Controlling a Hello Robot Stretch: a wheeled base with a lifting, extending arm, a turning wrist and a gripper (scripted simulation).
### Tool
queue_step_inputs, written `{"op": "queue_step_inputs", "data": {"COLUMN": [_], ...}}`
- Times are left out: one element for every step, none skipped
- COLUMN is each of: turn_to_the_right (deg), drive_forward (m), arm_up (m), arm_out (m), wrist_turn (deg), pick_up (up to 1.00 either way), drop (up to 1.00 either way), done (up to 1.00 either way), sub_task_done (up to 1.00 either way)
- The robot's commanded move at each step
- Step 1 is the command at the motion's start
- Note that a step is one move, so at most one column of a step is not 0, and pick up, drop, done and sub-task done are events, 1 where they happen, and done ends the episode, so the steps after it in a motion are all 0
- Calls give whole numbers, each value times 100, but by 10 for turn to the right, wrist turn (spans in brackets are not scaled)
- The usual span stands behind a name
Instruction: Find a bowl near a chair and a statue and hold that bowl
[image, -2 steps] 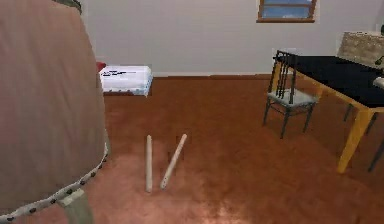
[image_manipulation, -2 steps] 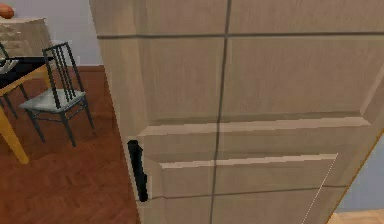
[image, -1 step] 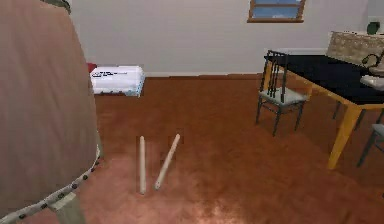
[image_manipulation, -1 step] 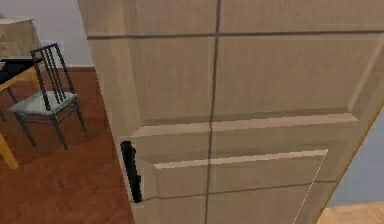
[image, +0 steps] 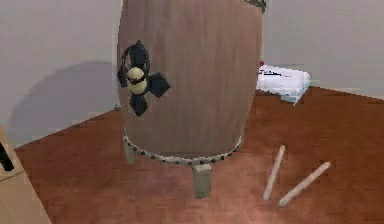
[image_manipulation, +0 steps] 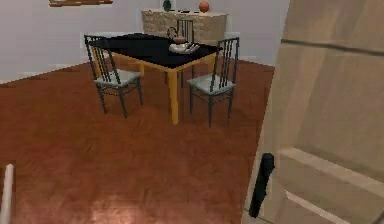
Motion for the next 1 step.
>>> {"op": "queue_step_inputs", "data": {"turn_to_the_right": [-450], "drive_forward": [0], "arm_up": [0], "arm_out": [0], "wrist_turn": [0], "pick_up": [0], "drop": [0], "done": [0], "sub_task_done": [0]}}
